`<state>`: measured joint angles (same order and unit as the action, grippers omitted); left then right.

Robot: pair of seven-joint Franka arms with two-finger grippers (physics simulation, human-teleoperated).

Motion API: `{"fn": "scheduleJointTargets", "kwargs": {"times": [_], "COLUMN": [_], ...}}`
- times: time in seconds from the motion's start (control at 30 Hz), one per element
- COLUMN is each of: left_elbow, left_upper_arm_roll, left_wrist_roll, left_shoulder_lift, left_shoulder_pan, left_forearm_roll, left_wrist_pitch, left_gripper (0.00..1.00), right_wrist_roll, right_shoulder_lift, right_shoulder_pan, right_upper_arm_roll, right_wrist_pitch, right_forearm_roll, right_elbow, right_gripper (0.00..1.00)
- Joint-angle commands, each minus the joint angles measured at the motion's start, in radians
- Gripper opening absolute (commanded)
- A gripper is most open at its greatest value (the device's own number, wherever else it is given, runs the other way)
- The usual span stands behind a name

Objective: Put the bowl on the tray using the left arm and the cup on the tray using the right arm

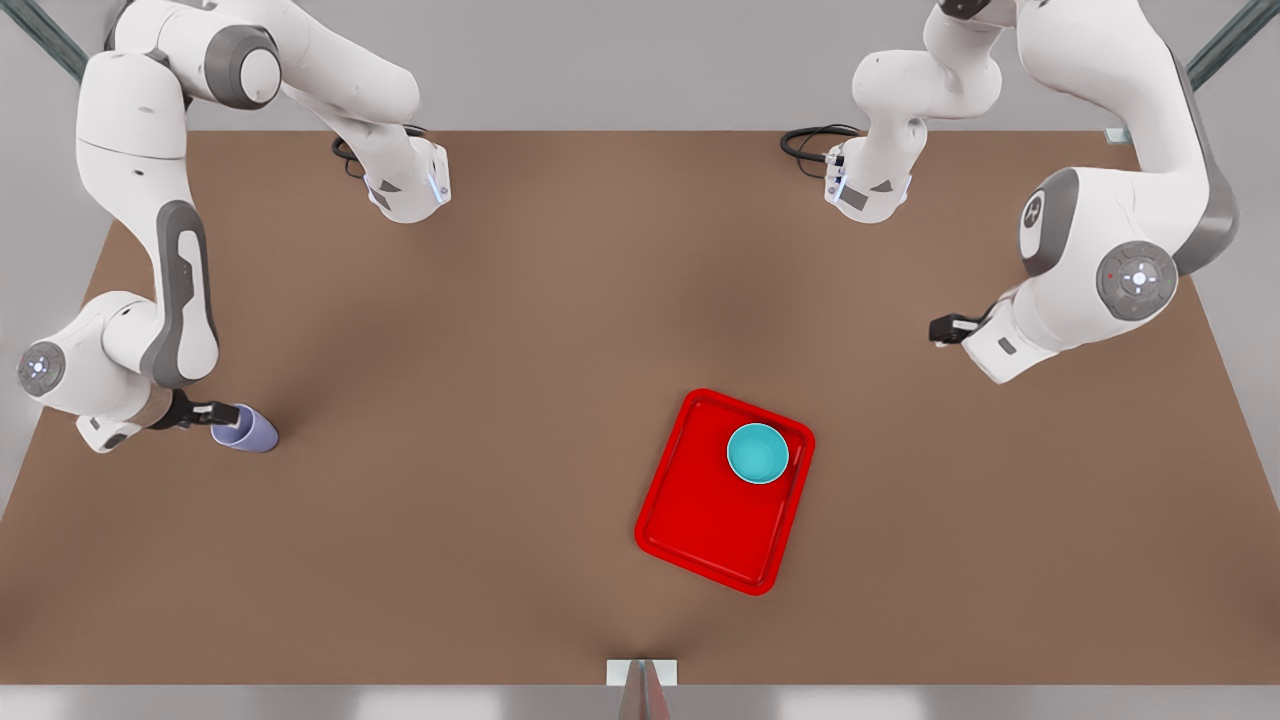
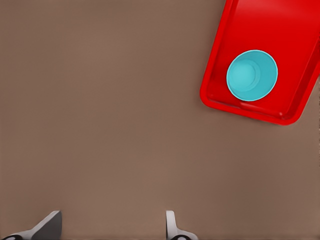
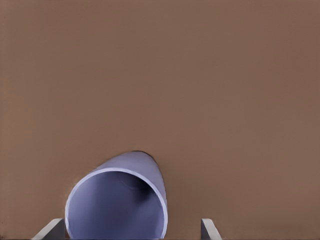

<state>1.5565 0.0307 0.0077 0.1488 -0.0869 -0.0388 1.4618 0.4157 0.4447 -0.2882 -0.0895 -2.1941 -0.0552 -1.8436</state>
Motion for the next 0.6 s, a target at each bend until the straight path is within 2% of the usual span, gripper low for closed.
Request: {"fn": "scheduleJointTargets", "kwargs": {"times": [0.0,0.43,0.47,0.5,0.57], "left_elbow": [-0.001,-0.001,-0.001,-0.001,-0.001], "left_upper_arm_roll": [0.000,-0.012,-0.012,-0.012,-0.012], "left_wrist_roll": [0.000,0.028,0.028,0.028,0.028], "left_shoulder_lift": [0.000,0.002,0.002,0.006,0.008], "left_shoulder_pan": [0.001,0.001,0.001,0.001,0.001], "left_forearm_roll": [0.003,0.011,0.011,0.011,0.014], "left_wrist_pitch": [0.000,0.000,0.000,0.000,0.002], "left_gripper": [1.00,1.00,1.00,1.00,1.00], "right_wrist_roll": [0.000,0.026,0.026,0.032,0.038], "right_shoulder_lift": [0.000,0.055,0.062,0.063,0.063], "right_shoulder_pan": [-0.003,-0.028,-0.028,-0.026,-0.026], "right_upper_arm_roll": [0.002,0.002,0.002,0.004,0.011], "right_wrist_pitch": [0.000,-0.081,-0.082,-0.084,-0.087], "right_forearm_roll": [0.000,-0.028,-0.028,-0.028,-0.026], "right_elbow": [-0.002,-0.026,-0.026,-0.025,-0.022], "right_gripper": [1.00,1.00,0.98,0.79,0.30]}}
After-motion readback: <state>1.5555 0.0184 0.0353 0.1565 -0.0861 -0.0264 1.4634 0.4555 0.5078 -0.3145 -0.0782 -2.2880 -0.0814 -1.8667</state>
